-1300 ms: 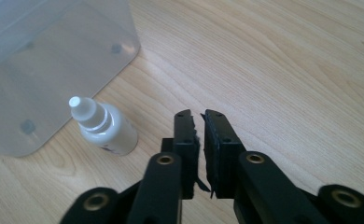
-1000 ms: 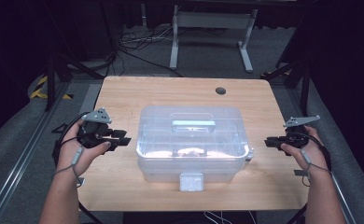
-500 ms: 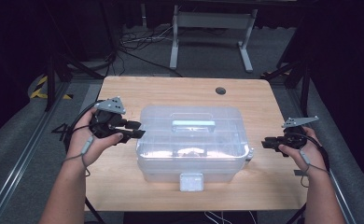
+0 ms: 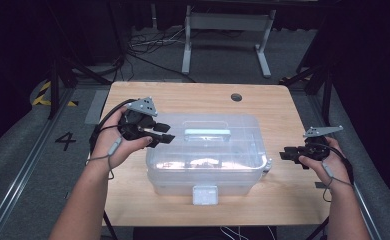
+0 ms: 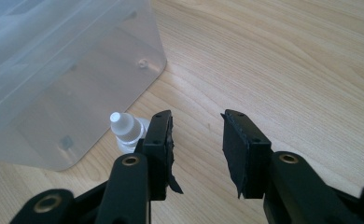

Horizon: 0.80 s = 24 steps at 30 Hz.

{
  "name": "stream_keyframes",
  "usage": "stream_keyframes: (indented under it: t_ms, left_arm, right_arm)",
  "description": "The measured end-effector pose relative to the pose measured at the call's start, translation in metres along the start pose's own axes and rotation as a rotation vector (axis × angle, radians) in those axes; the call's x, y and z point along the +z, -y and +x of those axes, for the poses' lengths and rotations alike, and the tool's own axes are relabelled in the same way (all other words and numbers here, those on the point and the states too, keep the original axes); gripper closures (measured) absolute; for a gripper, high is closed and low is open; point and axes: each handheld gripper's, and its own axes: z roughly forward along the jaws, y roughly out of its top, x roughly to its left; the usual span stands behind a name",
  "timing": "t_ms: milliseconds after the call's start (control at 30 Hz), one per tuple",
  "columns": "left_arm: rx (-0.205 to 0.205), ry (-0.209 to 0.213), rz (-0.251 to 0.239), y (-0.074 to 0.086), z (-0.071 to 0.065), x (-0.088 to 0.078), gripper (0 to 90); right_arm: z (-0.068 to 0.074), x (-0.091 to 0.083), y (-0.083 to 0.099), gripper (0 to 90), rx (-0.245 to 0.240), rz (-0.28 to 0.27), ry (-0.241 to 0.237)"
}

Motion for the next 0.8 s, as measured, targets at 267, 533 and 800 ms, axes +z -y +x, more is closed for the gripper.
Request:
stream_keyframes:
  t_ms: [267,533,800]
  left_arm:
    - [-0.006,0.022,-0.043,-0.008,0.001,0.018,51.0]
    - [0.014,0.02,-0.023,-0.014,0.0,0.037,53.3]
    - [0.064,0.034,-0.015,-0.017,-0.001,0.047,63.2]
  right_arm:
    - [0.0,-0.003,0.003,63.6,0.008,-0.009,0.001]
    - [0.002,-0.002,0.003,63.0,0.002,-0.006,0.0]
    - [0.002,-0.004,0.006,62.6,0.006,-0.009,0.003]
